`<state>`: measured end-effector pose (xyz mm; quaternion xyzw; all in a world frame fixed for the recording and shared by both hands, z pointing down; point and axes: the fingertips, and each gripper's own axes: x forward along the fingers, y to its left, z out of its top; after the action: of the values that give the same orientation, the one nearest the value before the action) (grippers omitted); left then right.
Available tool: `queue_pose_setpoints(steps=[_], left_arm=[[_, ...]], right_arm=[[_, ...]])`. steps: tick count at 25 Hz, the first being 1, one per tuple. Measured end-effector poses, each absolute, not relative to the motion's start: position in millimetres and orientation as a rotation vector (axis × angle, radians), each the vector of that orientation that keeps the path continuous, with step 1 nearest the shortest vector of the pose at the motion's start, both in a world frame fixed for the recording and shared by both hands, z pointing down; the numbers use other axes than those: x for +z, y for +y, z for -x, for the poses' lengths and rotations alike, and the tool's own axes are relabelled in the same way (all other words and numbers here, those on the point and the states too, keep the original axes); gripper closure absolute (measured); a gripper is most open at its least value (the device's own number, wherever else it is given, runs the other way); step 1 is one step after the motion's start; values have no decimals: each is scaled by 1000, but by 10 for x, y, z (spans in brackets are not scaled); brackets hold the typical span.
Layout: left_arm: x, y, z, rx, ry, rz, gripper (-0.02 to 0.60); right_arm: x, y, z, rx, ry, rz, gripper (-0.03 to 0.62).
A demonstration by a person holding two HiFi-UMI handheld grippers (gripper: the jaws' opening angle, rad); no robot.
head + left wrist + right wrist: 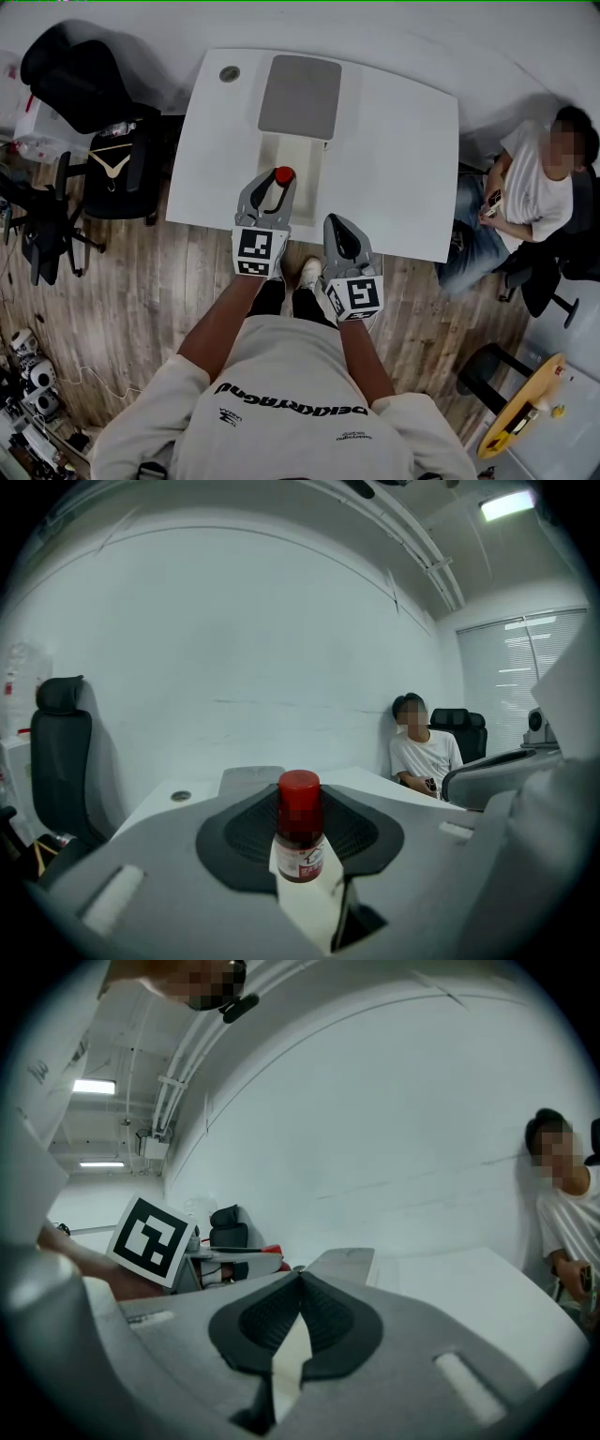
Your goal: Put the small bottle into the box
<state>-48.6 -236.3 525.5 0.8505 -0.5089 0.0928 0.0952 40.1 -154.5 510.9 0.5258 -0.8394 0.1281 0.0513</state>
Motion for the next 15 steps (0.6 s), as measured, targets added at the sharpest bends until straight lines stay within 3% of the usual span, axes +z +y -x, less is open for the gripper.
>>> queue_pose_setpoints(steps=[15], left_arm=[[5688,-2612,466,342,-1506,-2460,445]], right_arm=[[5195,-1648,-480,400,-2525,-1607,595]])
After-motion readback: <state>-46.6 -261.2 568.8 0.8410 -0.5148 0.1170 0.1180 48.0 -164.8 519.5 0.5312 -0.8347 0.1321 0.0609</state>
